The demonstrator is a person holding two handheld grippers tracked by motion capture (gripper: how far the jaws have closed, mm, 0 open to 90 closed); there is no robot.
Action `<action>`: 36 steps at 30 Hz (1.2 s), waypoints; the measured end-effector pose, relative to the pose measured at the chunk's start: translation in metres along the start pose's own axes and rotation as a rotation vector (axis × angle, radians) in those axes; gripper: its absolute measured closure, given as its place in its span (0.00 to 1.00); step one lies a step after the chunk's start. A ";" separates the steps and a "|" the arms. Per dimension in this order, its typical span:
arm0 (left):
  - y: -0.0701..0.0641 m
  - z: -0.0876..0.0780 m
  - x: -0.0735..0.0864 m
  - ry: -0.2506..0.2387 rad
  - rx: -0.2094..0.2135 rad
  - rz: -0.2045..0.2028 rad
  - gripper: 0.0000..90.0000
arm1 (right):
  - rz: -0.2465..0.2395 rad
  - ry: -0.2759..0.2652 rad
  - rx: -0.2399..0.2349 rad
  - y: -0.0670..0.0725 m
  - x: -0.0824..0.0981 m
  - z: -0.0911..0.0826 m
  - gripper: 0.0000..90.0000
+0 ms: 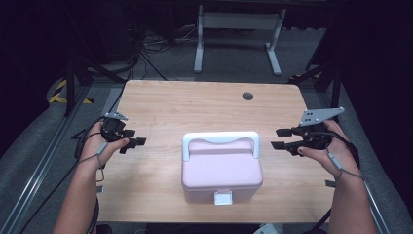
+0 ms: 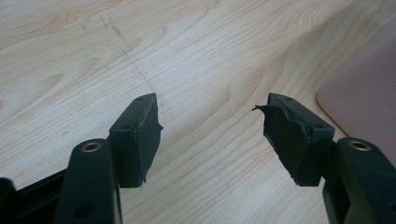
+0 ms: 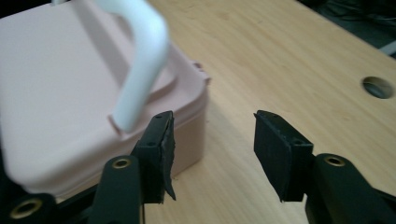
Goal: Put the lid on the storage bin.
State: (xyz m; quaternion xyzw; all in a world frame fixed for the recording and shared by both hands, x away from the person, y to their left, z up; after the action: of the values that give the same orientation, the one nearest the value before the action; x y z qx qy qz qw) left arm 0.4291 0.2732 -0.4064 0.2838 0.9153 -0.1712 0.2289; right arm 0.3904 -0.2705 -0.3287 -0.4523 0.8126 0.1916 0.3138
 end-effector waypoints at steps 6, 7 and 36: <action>0.004 0.001 0.002 0.005 -0.026 0.013 0.42 | 0.043 -0.011 0.044 -0.019 0.010 0.002 0.48; 0.005 0.002 0.002 0.007 -0.042 0.012 0.42 | 0.048 -0.011 0.045 -0.022 0.012 0.004 0.48; 0.020 0.015 0.005 -0.028 0.017 -0.068 0.39 | 0.260 0.069 0.211 -0.090 0.066 0.057 0.43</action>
State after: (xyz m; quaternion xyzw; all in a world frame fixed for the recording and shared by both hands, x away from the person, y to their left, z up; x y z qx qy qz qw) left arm 0.4422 0.2837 -0.4253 0.2520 0.9196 -0.1909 0.2335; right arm 0.4604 -0.3233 -0.4181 -0.3142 0.8901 0.1288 0.3039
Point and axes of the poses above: each handheld gripper's, and its own axes: z roughly forward along the jaws, x roughly out of its underside, y roughly to its left, the point moved 2 cm from there along z, roughly forward along the jaws, and after that the axes turned 8 degrees about y, right-handed, at the moved point
